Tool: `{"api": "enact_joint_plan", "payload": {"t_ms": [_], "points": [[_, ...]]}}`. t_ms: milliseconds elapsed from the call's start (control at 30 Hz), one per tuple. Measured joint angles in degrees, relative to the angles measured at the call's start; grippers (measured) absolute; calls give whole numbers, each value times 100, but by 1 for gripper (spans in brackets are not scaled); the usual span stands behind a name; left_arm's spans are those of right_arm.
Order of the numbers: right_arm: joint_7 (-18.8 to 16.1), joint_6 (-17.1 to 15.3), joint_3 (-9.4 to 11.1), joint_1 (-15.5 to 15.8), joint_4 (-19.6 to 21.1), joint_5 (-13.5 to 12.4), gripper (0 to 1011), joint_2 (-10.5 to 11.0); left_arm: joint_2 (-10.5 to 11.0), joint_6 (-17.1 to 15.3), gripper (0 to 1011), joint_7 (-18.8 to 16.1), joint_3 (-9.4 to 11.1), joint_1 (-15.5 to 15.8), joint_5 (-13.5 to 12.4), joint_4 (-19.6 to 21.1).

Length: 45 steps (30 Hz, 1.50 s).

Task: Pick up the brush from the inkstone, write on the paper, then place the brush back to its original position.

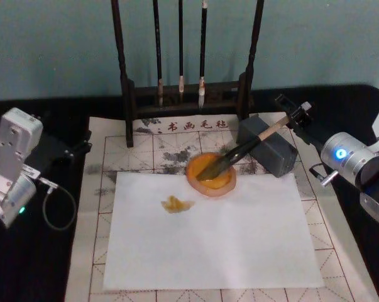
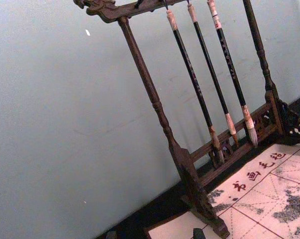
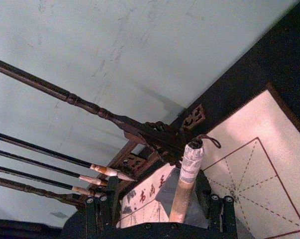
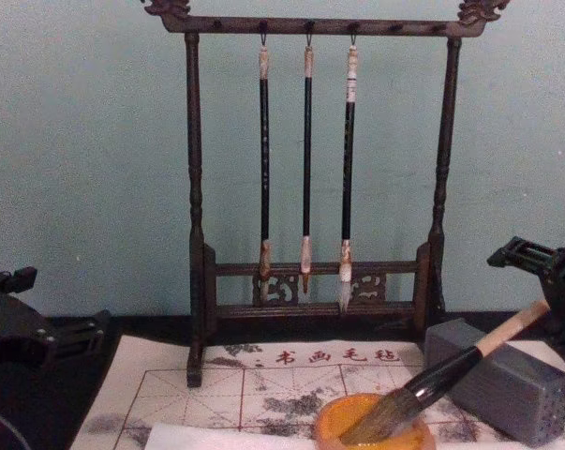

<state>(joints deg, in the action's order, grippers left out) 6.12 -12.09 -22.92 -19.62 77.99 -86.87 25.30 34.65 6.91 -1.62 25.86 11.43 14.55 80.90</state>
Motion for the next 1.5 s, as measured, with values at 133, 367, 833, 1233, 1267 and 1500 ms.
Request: {"api": "enact_joint_plan", "payload": {"t_ms": [133,367,833,1233,1267,1500], "points": [[0,7,-6,1,0,-5,1000,9,0,0,1001,0,0,0,0,0],[83,87,-50,62,103,-105,1000,132,0,0,1001,0,0,0,0,0],[249,225,-37,650,837,-344,1000,679,0,0,1001,0,0,0,0,0],[-253,1090,-385,950,1253,1172,1000,1049,0,0,1001,0,0,0,0,0],[-253,1090,-385,950,1253,1172,1000,1049,0,0,1001,0,0,0,0,0],[-479,1482,-732,961,1280,2495,1000,1299,0,0,1001,0,0,0,0,0]]}}
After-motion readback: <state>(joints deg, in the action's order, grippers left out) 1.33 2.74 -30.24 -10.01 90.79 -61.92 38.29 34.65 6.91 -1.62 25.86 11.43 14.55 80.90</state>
